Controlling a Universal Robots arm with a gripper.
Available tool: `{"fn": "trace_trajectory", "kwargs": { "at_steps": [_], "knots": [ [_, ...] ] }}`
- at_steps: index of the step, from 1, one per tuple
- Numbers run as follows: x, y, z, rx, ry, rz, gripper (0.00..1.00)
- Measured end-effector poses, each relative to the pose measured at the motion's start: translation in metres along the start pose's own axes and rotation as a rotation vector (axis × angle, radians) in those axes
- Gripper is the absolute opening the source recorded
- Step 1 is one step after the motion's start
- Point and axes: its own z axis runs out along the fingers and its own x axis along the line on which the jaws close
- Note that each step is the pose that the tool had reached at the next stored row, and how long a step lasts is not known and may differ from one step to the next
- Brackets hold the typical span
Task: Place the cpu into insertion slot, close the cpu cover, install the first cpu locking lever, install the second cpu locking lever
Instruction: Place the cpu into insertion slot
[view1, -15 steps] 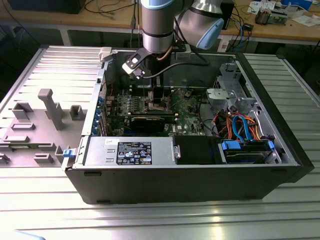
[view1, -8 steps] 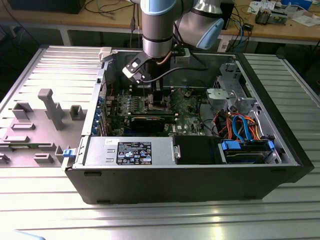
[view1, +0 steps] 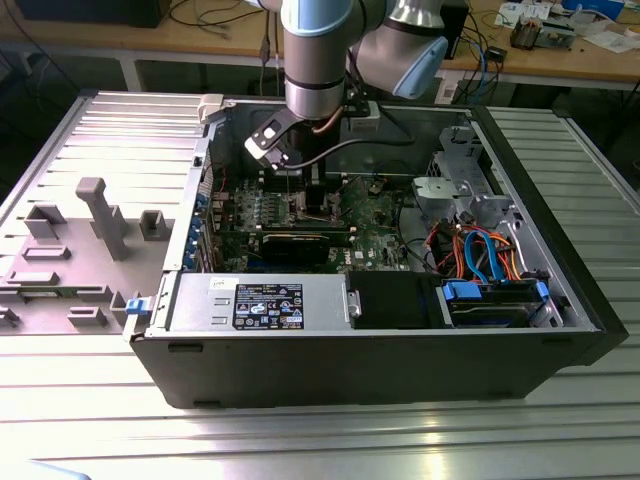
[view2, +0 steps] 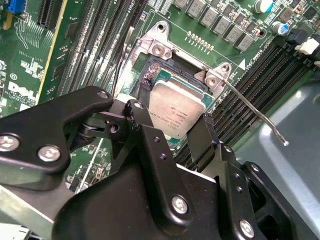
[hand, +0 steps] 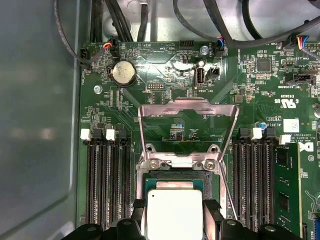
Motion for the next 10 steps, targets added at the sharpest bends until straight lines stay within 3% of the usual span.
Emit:
{"fn": "trace_trajectory", "kwargs": {
  "at_steps": [10],
  "knots": [
    [-0.0032,-0.0001,0.0035,0.0001,-0.0045,0.002,0.54]
  ]
}}
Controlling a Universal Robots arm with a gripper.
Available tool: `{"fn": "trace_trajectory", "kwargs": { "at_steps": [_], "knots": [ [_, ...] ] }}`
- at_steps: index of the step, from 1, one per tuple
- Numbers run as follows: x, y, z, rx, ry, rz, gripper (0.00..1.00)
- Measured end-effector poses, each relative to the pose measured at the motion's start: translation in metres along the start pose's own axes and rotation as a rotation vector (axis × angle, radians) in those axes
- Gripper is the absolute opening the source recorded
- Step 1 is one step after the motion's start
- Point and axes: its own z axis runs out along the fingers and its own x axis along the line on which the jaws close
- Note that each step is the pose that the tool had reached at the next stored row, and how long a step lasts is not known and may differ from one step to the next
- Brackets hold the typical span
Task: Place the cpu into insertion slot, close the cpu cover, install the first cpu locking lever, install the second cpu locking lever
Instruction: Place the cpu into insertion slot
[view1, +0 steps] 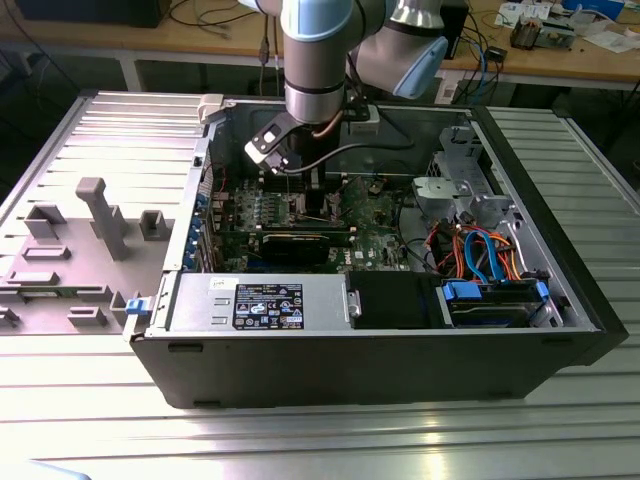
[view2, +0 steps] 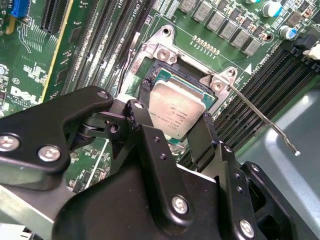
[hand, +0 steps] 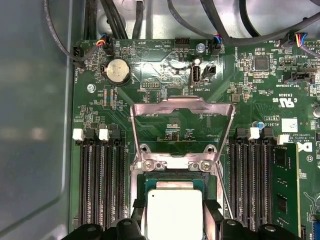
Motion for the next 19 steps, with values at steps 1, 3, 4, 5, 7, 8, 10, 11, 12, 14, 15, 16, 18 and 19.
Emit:
{"fn": "trace_trajectory", "kwargs": {
  "at_steps": [1,3,4,5,7,8,10,11,12,14,15,16,18,19],
  "knots": [
    [0.0,0.0,0.0002,0.0,0.0,0.0,0.54],
    [0.0,0.0,0.0005,0.0,0.0,0.001,0.54],
    [0.0,0.0,0.0007,0.0,-0.0001,0.001,0.54],
    [0.0001,0.0,0.0009,-0.0002,-0.0007,0.001,0.54],
    [0.0,0.0,0.0016,-0.0001,-0.0052,0.0,0.54],
    [0.0,0.0,0.0019,0.0,-0.0077,0.0,0.54],
    [0.0,0.0,0.0029,0.0001,-0.0116,-0.001,0.54],
    [0.0,-0.0001,0.0031,0.0001,-0.0124,-0.001,0.54],
    [0.0,-0.0001,0.0034,0.0002,-0.0131,-0.001,0.54],
    [0.0001,0.0,0.004,0.0,-0.0131,-0.001,0.54],
    [0.0002,0.0,0.0043,0.0001,-0.0133,-0.001,0.54],
    [0.0003,0.0001,0.0045,0.0001,-0.0132,0.0,0.54],
    [0.0003,0.0003,0.0047,0.0001,-0.0133,0.0,0.54],
    [0.0004,0.0005,0.0048,0.0,-0.0134,0.0,0.54]
  ]
}}
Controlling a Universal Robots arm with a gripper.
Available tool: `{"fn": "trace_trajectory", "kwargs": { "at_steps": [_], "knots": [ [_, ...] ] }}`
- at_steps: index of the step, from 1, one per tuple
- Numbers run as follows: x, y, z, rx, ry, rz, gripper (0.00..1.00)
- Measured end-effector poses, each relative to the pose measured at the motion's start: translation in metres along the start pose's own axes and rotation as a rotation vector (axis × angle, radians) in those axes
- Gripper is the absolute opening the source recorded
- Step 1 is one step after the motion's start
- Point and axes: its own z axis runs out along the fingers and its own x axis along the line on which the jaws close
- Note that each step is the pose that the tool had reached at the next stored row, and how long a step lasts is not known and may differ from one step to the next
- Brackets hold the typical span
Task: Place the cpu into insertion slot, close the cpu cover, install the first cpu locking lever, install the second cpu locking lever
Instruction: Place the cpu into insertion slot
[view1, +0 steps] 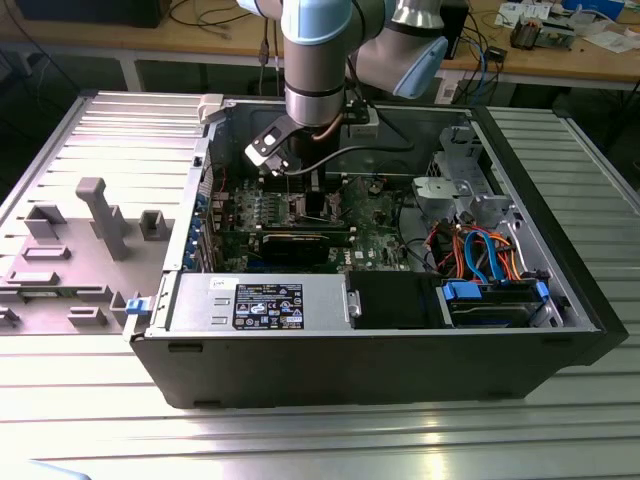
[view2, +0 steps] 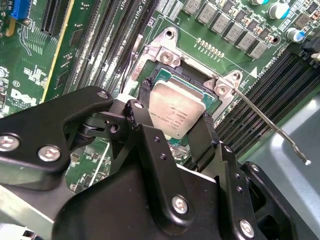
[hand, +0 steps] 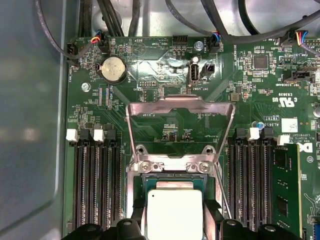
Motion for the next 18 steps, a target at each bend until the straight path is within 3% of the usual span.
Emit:
{"fn": "trace_trajectory", "kwargs": {
  "at_steps": [18],
  "knots": [
    [0.0002,0.0006,0.0004,0.0001,0.0001,0.0,0.54]
  ]
}}
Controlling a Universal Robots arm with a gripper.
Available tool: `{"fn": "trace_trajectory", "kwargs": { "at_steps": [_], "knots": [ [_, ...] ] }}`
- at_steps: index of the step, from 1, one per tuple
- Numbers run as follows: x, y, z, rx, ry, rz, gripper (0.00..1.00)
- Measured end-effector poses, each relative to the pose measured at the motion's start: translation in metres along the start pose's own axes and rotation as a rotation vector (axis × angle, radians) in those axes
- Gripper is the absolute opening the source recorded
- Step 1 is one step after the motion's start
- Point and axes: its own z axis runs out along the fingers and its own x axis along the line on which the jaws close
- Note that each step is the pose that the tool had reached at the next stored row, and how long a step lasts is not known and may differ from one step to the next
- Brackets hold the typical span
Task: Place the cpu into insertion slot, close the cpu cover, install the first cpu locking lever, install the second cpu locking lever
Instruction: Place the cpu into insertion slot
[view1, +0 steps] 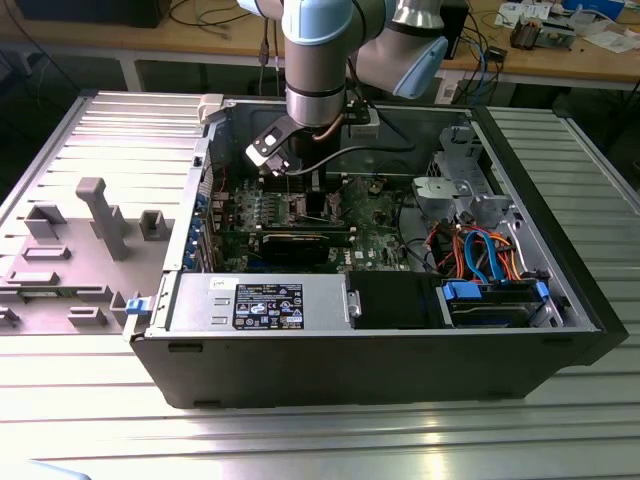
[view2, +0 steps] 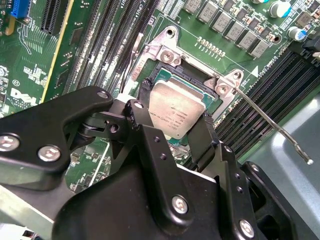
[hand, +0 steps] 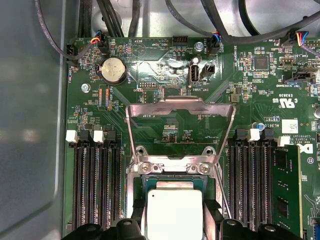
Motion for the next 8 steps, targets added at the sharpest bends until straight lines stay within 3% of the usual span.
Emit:
{"fn": "trace_trajectory", "kwargs": {
  "at_steps": [5,6,8],
  "knots": [
    [0.0001,0.0001,0.0002,-0.0002,0.0002,0.0,0.55],
    [0.0001,0.0001,0.0001,-0.0001,0.0002,0.0,0.62],
    [0.0,0.0,0.0001,0.0,0.0,0.0,0.62]
  ]
}}
